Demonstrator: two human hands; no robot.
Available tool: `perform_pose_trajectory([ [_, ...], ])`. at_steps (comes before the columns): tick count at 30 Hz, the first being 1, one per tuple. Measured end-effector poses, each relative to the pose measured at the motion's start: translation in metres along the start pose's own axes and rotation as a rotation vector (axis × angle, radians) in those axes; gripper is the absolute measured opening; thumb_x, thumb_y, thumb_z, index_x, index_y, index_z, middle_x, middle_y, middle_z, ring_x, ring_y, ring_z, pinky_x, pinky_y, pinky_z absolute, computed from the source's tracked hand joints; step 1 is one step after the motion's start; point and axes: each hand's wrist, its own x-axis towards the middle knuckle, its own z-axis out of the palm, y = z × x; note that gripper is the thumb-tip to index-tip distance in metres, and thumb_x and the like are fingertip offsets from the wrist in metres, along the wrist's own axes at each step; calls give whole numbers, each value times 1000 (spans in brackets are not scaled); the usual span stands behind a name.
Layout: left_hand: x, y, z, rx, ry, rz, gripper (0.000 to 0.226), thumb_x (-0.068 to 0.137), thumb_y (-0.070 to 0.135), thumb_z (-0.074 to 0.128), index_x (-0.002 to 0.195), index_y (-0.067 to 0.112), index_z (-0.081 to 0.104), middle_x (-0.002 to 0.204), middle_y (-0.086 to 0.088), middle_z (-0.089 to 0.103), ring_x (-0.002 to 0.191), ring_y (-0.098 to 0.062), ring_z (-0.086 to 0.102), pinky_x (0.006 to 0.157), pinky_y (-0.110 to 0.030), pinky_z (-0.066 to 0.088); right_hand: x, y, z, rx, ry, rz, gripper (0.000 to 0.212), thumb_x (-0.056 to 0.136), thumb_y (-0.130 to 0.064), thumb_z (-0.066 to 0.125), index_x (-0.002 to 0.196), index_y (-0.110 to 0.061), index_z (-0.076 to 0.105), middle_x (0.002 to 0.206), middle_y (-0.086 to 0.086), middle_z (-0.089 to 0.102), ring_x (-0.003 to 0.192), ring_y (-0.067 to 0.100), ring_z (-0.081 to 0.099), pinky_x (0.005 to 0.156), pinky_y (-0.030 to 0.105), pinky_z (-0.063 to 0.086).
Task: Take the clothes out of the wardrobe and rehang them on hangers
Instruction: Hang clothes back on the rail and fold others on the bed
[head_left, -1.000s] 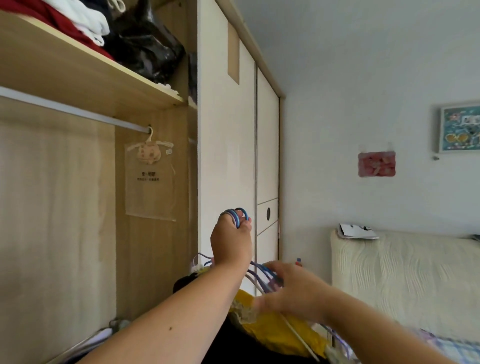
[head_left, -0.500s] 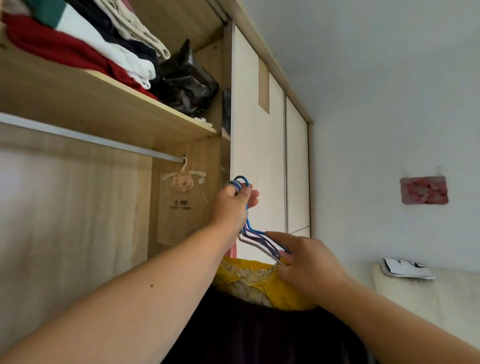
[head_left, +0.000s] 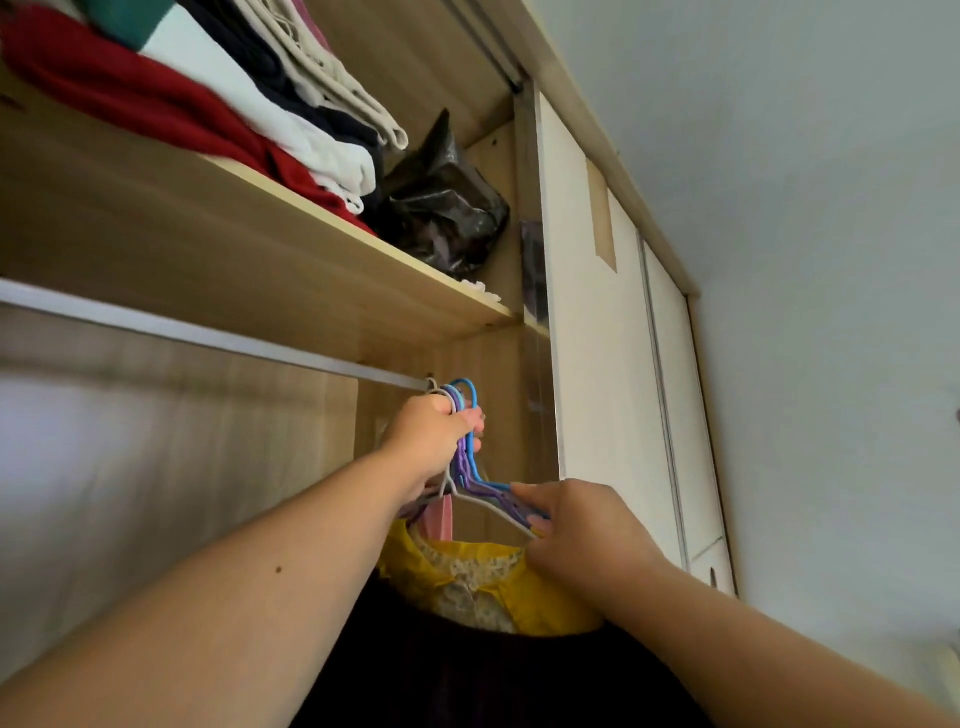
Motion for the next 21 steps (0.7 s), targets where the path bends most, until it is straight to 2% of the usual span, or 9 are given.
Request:
perform_pose_trajectory([
  [2, 32, -14, -8, 33, -14, 23, 10, 95, 14, 56, 94, 8, 64, 95, -4, 70, 78, -15, 68, 66, -23, 58, 36, 3, 22, 9, 16, -25, 49, 88, -21, 57, 133, -37, 51, 112, -9, 66, 82, 10, 56, 64, 17, 48],
  [4, 66, -25, -16, 59, -33, 57, 16, 94, 12, 56, 105, 2, 64, 96, -7, 68, 78, -17, 66, 69, -25, 56, 73, 7, 41, 11, 46, -56, 47, 88, -23, 55, 132, -39, 52, 112, -10, 67, 81, 9, 57, 67, 18, 48],
  [6, 97, -31, -21, 250, -35, 120, 22, 93, 15, 59, 109, 2, 65, 101, -8, 69, 84, -19, 66, 78, -30, 55, 105, 9, 53, 22, 75, -80, 43, 88, -26, 55, 129, -40, 54, 108, -8, 69, 82, 10, 60, 70, 21, 50],
  [8, 124, -36, -27, 479, 7, 175, 24, 91, 24, 61, 109, 8, 67, 104, -5, 68, 87, -17, 62, 72, -25, 45, 135, 11, 64, 40, 98, -101, 40, 88, -29, 57, 127, -40, 56, 107, -8, 70, 86, 10, 63, 76, 24, 53],
  [10, 147, -38, -33, 605, 41, 205, 26, 92, 29, 61, 108, 9, 67, 103, -5, 66, 88, -19, 59, 69, -23, 37, 159, 13, 74, 53, 129, -122, 37, 88, -34, 58, 125, -39, 58, 109, -7, 70, 91, 11, 64, 80, 25, 51],
  [12, 170, -41, -37, 700, 75, 238, 27, 91, 31, 61, 103, 8, 67, 94, -5, 63, 90, -23, 60, 68, -23, 35, 184, 15, 86, 55, 194, -155, 34, 86, -38, 57, 121, -40, 60, 107, -6, 70, 96, 14, 64, 80, 25, 50],
  [15, 203, -48, -44, 780, 117, 283, 22, 89, 29, 64, 82, 9, 62, 78, -4, 56, 76, -22, 54, 60, -25, 31, 220, 17, 100, 85, 242, -183, 31, 85, -40, 57, 116, -41, 62, 100, -7, 71, 94, 14, 64, 78, 26, 51],
  [18, 239, -58, -43, 855, 155, 357, 25, 87, 33, 65, 77, 10, 59, 84, -10, 62, 76, -23, 55, 65, -27, 36, 256, 22, 110, 102, 254, -166, 26, 84, -37, 58, 109, -36, 66, 88, -5, 70, 84, 15, 64, 73, 30, 54],
  [21, 268, -66, -44, 981, 122, 386, 30, 89, 38, 62, 75, 13, 55, 93, -13, 61, 78, -22, 51, 70, -29, 38, 289, 30, 119, 101, 237, -152, 22, 84, -29, 57, 104, -29, 68, 81, -4, 68, 76, 15, 62, 67, 30, 53],
])
